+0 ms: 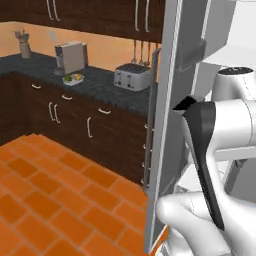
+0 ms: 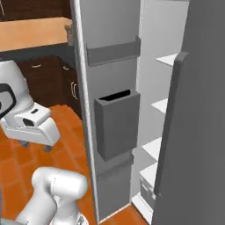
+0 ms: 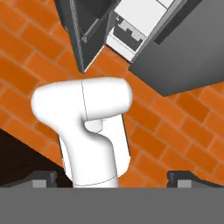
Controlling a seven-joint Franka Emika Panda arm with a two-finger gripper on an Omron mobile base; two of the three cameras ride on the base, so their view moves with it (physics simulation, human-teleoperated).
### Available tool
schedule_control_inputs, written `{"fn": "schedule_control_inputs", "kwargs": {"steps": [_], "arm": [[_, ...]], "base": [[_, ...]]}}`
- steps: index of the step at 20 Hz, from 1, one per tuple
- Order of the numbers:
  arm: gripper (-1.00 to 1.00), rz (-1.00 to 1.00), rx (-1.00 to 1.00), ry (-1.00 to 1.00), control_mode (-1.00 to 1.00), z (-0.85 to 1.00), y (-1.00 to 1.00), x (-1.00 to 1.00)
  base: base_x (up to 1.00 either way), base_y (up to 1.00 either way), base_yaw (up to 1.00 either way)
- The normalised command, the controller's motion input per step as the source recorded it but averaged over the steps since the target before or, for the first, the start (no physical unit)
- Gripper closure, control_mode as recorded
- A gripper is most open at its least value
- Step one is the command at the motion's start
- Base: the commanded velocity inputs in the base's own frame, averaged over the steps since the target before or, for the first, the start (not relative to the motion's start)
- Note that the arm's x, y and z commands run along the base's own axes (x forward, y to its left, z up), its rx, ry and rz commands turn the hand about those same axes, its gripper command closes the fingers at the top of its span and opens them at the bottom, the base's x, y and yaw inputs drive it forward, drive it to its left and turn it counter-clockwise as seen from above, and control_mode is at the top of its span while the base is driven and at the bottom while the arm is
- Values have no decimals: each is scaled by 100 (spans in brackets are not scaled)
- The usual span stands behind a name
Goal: Take the meat container that has the shrimp and place it on the second highest rack of the freezer. Then take the vegetable container that has the squash and lime and place it on the highest rack of the freezer.
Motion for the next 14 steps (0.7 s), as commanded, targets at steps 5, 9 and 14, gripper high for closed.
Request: {"fn": "schedule_control_inputs", "kwargs": {"steps": [5,9,14], "arm": [[-100,0,0,0,100,0,0,0],[-100,0,0,0,100,0,0,0],[-100,0,0,0,100,0,0,0]], "base": [[15,38,83],[94,71,37],[100,71,20]]}}
